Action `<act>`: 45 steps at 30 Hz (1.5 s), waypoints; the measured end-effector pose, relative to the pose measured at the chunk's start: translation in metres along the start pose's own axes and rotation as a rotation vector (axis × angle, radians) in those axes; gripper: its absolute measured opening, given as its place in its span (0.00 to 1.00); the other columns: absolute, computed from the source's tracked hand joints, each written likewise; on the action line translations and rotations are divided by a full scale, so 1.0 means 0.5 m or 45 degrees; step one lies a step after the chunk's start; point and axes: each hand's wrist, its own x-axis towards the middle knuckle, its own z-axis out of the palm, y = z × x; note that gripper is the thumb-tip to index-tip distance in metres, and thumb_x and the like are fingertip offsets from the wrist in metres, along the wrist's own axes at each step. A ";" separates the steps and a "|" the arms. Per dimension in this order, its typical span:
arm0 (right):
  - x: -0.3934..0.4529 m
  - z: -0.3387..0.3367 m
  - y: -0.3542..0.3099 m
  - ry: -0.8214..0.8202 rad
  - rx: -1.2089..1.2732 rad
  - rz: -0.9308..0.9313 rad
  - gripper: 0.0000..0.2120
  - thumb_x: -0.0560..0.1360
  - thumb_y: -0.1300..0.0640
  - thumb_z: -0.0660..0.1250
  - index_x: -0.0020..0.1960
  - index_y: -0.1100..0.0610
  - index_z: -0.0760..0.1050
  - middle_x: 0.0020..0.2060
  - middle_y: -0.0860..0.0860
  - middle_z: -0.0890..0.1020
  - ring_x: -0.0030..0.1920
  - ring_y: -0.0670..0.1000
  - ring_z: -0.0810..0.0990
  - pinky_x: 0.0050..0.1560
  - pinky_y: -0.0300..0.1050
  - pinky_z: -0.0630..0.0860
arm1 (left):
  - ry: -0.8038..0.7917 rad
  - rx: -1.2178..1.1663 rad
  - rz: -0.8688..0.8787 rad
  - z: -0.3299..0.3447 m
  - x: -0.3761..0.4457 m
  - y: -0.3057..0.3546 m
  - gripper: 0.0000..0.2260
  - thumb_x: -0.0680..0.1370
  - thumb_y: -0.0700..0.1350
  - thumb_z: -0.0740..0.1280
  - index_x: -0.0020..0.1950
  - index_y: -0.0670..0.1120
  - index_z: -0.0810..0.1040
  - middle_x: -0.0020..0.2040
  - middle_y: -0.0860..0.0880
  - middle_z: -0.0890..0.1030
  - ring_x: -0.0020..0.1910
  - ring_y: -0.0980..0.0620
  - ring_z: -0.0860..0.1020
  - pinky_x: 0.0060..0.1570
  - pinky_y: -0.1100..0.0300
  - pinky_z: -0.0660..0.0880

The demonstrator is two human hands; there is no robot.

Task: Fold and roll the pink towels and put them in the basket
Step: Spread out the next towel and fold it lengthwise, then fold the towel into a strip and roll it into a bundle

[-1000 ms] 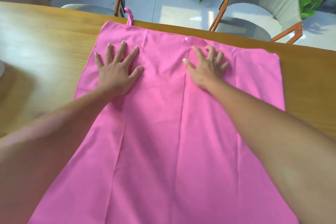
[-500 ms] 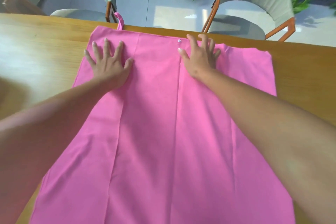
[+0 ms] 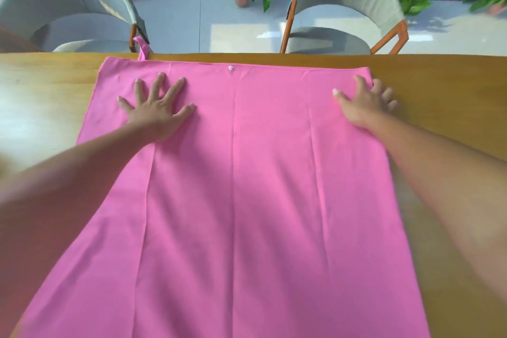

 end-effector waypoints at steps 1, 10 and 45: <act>-0.001 -0.010 0.002 -0.035 -0.016 -0.030 0.38 0.73 0.25 0.51 0.78 0.42 0.56 0.78 0.55 0.57 0.75 0.62 0.56 0.72 0.65 0.55 | -0.037 -0.007 -0.026 -0.013 -0.003 0.008 0.32 0.77 0.75 0.47 0.79 0.70 0.42 0.83 0.55 0.41 0.81 0.36 0.40 0.71 0.24 0.41; -0.330 0.037 0.023 0.102 0.219 -0.329 0.28 0.77 0.42 0.65 0.73 0.53 0.68 0.70 0.57 0.69 0.69 0.63 0.65 0.66 0.63 0.66 | 0.083 -0.269 0.059 0.099 -0.329 0.140 0.31 0.81 0.66 0.55 0.82 0.63 0.48 0.83 0.54 0.45 0.82 0.42 0.44 0.74 0.30 0.47; -0.999 0.058 0.256 -0.372 0.323 0.145 0.36 0.75 0.43 0.71 0.76 0.53 0.62 0.71 0.62 0.63 0.67 0.66 0.69 0.64 0.60 0.71 | 0.036 -0.047 -0.175 0.188 -0.857 -0.262 0.25 0.79 0.59 0.61 0.74 0.54 0.63 0.71 0.40 0.66 0.68 0.36 0.67 0.67 0.39 0.65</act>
